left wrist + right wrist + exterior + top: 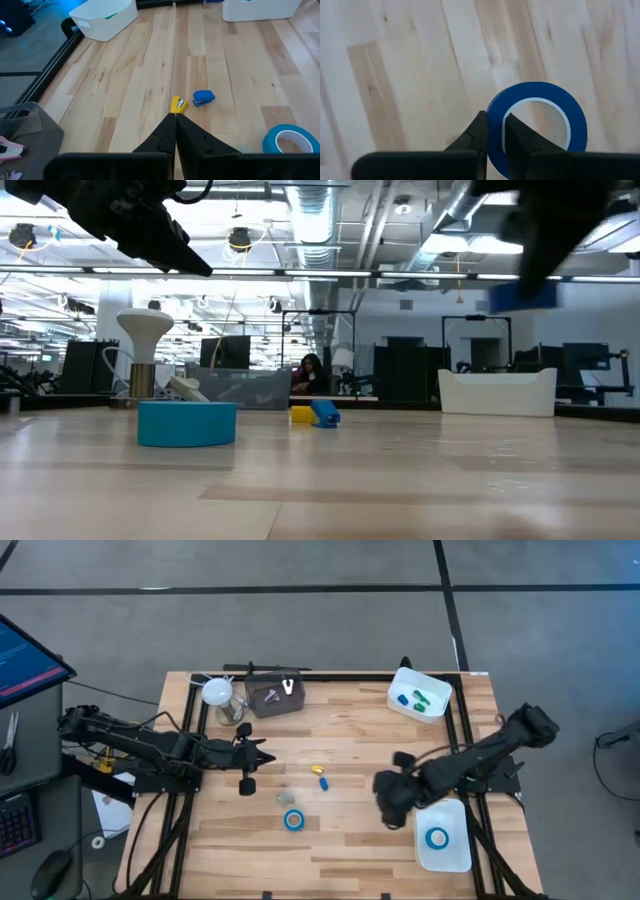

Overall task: Pick and place Stapler, Stapler remover, tape
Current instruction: Put the blue tape into the bottom white bin

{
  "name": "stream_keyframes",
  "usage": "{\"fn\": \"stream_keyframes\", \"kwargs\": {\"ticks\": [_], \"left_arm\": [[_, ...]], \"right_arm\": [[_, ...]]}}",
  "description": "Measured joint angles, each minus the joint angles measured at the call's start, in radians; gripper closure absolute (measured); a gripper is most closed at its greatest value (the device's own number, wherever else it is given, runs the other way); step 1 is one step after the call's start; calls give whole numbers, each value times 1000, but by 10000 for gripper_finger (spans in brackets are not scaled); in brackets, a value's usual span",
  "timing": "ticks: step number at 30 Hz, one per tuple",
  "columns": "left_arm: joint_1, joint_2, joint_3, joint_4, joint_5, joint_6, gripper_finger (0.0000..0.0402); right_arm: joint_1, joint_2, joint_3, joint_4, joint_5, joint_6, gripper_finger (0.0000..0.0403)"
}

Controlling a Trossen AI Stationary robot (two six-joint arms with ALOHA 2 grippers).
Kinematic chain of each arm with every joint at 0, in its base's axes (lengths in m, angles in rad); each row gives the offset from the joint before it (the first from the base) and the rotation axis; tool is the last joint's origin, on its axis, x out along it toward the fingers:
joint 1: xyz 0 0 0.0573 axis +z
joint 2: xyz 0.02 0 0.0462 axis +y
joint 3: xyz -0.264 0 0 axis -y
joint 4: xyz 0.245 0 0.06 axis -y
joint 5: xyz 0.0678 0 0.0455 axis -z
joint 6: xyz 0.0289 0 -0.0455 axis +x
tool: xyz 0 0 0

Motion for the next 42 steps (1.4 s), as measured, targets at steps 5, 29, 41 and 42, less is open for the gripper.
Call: {"fn": "stream_keyframes", "kwargs": {"ticks": [5,29,41,42], "left_arm": [[0,0,0,0,0,0,398],[0,0,0,1,0,1,398],[0,0,0,1,0,1,398],[0,0,0,1,0,1,398]], "right_arm": [[111,-77,-58,-91,0,328,378],[482,77,-77,-190,-111,1065,378],[480,239,-77,-129,-111,1069,378],[480,246,-77,-121,-110,1062,378]]}}
